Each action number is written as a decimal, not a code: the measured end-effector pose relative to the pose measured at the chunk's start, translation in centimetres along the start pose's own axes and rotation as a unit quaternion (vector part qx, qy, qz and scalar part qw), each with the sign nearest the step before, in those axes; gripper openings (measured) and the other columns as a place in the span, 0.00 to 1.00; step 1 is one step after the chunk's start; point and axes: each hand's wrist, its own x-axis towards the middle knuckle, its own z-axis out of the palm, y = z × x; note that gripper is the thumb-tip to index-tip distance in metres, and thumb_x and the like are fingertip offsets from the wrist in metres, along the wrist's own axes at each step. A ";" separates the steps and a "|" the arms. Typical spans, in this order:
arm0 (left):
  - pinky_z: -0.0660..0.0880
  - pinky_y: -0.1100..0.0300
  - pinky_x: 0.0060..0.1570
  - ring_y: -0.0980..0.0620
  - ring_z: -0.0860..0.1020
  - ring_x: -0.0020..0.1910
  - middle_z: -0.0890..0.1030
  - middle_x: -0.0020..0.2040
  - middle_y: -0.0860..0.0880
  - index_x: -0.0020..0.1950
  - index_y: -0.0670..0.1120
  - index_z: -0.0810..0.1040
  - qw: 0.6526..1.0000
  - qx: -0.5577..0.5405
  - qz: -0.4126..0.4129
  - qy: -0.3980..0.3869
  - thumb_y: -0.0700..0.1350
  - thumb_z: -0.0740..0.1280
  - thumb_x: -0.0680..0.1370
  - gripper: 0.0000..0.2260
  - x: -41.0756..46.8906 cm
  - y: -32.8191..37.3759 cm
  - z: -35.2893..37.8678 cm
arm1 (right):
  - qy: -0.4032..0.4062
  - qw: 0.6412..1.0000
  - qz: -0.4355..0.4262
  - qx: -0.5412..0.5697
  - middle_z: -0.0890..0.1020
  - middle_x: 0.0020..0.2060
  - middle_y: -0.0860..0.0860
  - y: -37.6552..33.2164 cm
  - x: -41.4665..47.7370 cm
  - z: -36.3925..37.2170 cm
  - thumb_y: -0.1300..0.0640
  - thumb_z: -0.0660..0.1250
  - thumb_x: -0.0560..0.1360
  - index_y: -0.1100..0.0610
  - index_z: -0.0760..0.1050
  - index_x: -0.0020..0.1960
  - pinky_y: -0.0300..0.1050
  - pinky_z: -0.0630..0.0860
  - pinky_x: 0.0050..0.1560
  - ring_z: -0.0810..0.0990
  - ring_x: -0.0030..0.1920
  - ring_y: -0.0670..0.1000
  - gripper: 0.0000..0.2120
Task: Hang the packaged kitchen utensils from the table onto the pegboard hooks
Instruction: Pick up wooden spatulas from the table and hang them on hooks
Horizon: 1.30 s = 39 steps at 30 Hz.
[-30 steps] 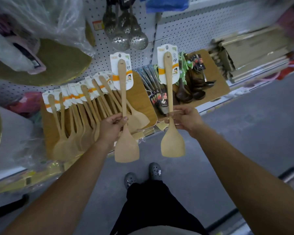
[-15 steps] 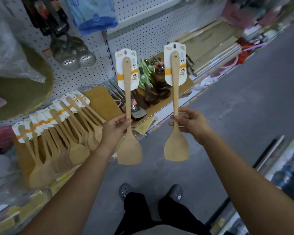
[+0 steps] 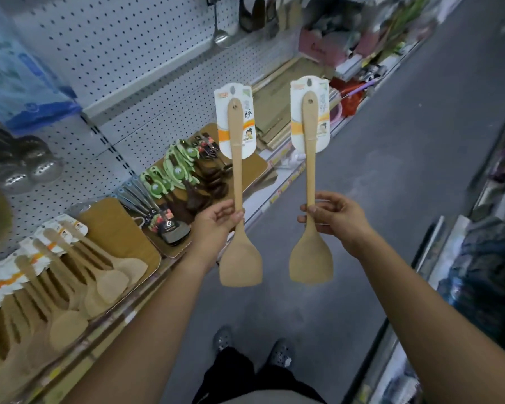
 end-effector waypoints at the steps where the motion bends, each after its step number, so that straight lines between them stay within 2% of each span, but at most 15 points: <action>1: 0.78 0.68 0.42 0.58 0.81 0.43 0.82 0.48 0.45 0.62 0.38 0.78 1.000 0.010 0.003 -0.007 0.31 0.70 0.75 0.16 0.5 0.3 1.1 | 0.007 1.000 0.000 0.004 0.87 0.48 0.58 -0.2 0.3 -0.9 0.68 0.69 0.76 0.56 0.78 0.53 0.56 0.83 0.50 0.87 0.46 0.61 0.09; 3: 0.78 0.68 0.42 0.60 0.82 0.42 0.82 0.48 0.44 0.63 0.37 0.78 1.000 0.019 0.006 -0.017 0.31 0.70 0.75 0.16 1.9 0.9 2.9 | 0.017 1.000 0.000 0.009 0.87 0.48 0.58 -0.7 1.1 -2.4 0.68 0.69 0.77 0.56 0.78 0.53 0.56 0.83 0.50 0.87 0.46 0.61 0.09; 7: 0.79 0.67 0.43 0.53 0.82 0.46 0.82 0.51 0.41 0.62 0.38 0.78 0.999 0.026 0.013 -0.043 0.32 0.71 0.75 0.15 5.9 1.9 6.0 | 0.034 0.999 0.000 0.013 0.87 0.48 0.58 -1.9 3.7 -4.8 0.67 0.70 0.77 0.57 0.78 0.54 0.55 0.83 0.50 0.87 0.47 0.60 0.09; 10: 0.78 0.67 0.44 0.58 0.82 0.44 0.82 0.49 0.45 0.61 0.42 0.78 0.998 0.026 0.022 -0.057 0.33 0.71 0.75 0.16 9.3 2.6 8.4 | 0.048 0.999 0.003 0.013 0.87 0.49 0.58 -3.1 6.4 -6.5 0.67 0.69 0.77 0.57 0.78 0.56 0.53 0.82 0.48 0.87 0.46 0.60 0.09; 13: 0.80 0.61 0.48 0.54 0.82 0.47 0.83 0.48 0.48 0.61 0.44 0.78 0.996 0.028 0.017 -0.082 0.34 0.71 0.75 0.16 13.1 3.0 10.7 | 0.074 0.997 0.006 0.011 0.87 0.49 0.58 -4.6 9.1 -8.3 0.67 0.68 0.78 0.59 0.77 0.58 0.53 0.82 0.48 0.87 0.46 0.59 0.10; 16: 0.80 0.56 0.53 0.48 0.82 0.52 0.83 0.53 0.45 0.65 0.43 0.78 0.995 0.032 0.008 -0.092 0.36 0.72 0.75 0.18 16.6 3.8 13.0 | 0.092 0.996 0.006 0.016 0.87 0.49 0.58 -6.6 11.7 -10.1 0.67 0.68 0.78 0.60 0.77 0.60 0.49 0.83 0.45 0.87 0.46 0.59 0.11; 19: 0.80 0.55 0.52 0.45 0.82 0.54 0.83 0.54 0.42 0.62 0.46 0.79 0.994 0.028 0.005 -0.104 0.38 0.73 0.75 0.16 19.7 4.8 15.4 | 0.104 0.994 -0.003 0.019 0.87 0.49 0.58 -8.2 14.0 -11.8 0.66 0.68 0.78 0.60 0.77 0.61 0.50 0.82 0.47 0.87 0.47 0.59 0.12; 23: 0.80 0.45 0.54 0.42 0.83 0.53 0.83 0.53 0.41 0.60 0.48 0.80 0.993 0.020 -0.002 -0.113 0.39 0.74 0.74 0.15 23.5 5.4 18.8 | 0.102 0.995 0.001 0.018 0.87 0.50 0.56 -9.8 17.7 -14.8 0.65 0.68 0.79 0.60 0.77 0.61 0.50 0.82 0.46 0.87 0.48 0.59 0.12; 26: 0.80 0.41 0.52 0.39 0.83 0.51 0.83 0.51 0.41 0.59 0.47 0.80 0.993 0.016 -0.017 -0.112 0.38 0.74 0.74 0.15 25.8 5.6 21.7 | 0.098 0.995 0.003 0.021 0.87 0.50 0.55 -10.9 20.5 -17.6 0.64 0.68 0.79 0.59 0.77 0.61 0.51 0.82 0.47 0.87 0.48 0.58 0.11; 28: 0.81 0.42 0.51 0.38 0.83 0.51 0.84 0.49 0.42 0.58 0.47 0.80 0.994 0.025 -0.017 -0.106 0.38 0.75 0.74 0.14 27.3 5.8 24.1 | 0.095 0.995 -0.001 0.023 0.87 0.49 0.55 -11.7 22.7 -19.8 0.63 0.68 0.79 0.59 0.77 0.60 0.51 0.82 0.47 0.87 0.48 0.58 0.10; 31: 0.80 0.46 0.50 0.44 0.84 0.48 0.85 0.46 0.47 0.57 0.50 0.80 0.996 0.036 -0.003 -0.084 0.37 0.74 0.74 0.14 29.4 6.3 28.0 | 0.086 0.996 -0.013 0.028 0.87 0.48 0.56 -12.9 26.1 -23.4 0.65 0.67 0.79 0.60 0.77 0.60 0.53 0.83 0.49 0.87 0.47 0.59 0.10; 35: 0.81 0.58 0.46 0.47 0.83 0.48 0.84 0.47 0.46 0.55 0.51 0.80 0.998 0.017 0.000 -0.063 0.35 0.73 0.74 0.14 31.5 7.8 33.3 | 0.069 0.997 -0.015 0.016 0.87 0.47 0.57 -15.4 30.2 -27.7 0.66 0.66 0.80 0.59 0.78 0.58 0.52 0.84 0.50 0.87 0.46 0.59 0.08; 39: 0.81 0.60 0.46 0.48 0.84 0.47 0.84 0.48 0.45 0.54 0.52 0.79 0.999 0.005 0.016 -0.048 0.34 0.72 0.75 0.14 33.9 9.5 37.6 | 0.044 0.999 -0.021 0.005 0.87 0.47 0.58 -18.1 34.1 -31.0 0.66 0.66 0.80 0.57 0.79 0.54 0.51 0.84 0.49 0.87 0.46 0.59 0.07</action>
